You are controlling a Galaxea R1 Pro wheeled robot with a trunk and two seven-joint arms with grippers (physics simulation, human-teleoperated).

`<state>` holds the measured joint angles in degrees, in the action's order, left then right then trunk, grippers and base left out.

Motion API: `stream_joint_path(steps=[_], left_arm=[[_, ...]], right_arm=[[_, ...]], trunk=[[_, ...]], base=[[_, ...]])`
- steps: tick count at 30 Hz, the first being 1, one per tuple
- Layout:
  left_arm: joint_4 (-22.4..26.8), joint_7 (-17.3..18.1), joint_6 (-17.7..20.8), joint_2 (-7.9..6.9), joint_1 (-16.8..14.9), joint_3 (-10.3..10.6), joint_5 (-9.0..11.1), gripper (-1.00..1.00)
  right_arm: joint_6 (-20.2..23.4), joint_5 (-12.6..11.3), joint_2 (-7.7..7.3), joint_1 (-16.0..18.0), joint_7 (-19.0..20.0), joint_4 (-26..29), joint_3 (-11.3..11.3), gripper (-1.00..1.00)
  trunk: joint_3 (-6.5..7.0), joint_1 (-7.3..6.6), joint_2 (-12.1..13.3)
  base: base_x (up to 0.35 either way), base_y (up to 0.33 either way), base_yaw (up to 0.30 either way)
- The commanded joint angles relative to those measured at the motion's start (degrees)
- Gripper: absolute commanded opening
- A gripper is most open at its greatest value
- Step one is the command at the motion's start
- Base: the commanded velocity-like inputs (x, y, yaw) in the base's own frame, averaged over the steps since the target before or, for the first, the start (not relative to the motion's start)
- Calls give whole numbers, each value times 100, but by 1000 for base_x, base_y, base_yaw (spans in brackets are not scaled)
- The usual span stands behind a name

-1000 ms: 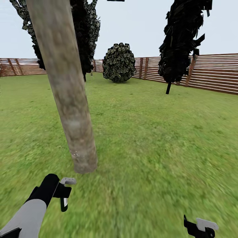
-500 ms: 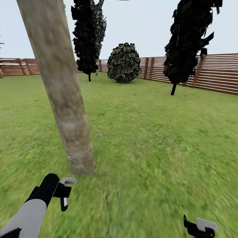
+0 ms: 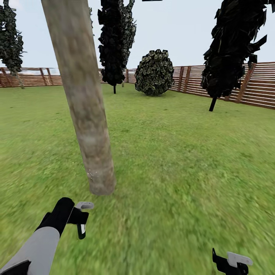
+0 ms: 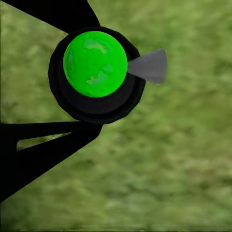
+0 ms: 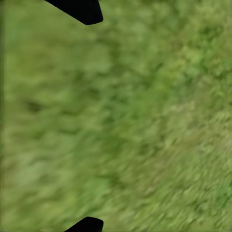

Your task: In the garden, pick up the pesticide atomizer on the floor and spray pesticide onto both trees until each tree trunk is fully covered.

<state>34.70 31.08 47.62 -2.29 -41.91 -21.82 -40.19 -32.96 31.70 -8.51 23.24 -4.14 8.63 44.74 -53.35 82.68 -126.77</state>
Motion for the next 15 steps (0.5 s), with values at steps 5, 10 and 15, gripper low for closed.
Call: stream_joint_path(steps=[5,10,15], left_arm=[[-49,113,22,-116,-508,431,-114,-100],[-84,1088,56,-502,-806,594,-146,-100],[-48,2180,89,-587,-843,1420,-161,-100]], right_arm=[[-15,58,-1,5,-50,-10,25,100],[-15,60,-1,6,-51,-7,26,100],[-11,61,-1,6,-52,-10,26,100]], trunk=[[-5,-1,-2],[-5,-1,-2],[-5,-1,-2]], base=[[-1,-1,1],[0,0,0],[0,0,0]])
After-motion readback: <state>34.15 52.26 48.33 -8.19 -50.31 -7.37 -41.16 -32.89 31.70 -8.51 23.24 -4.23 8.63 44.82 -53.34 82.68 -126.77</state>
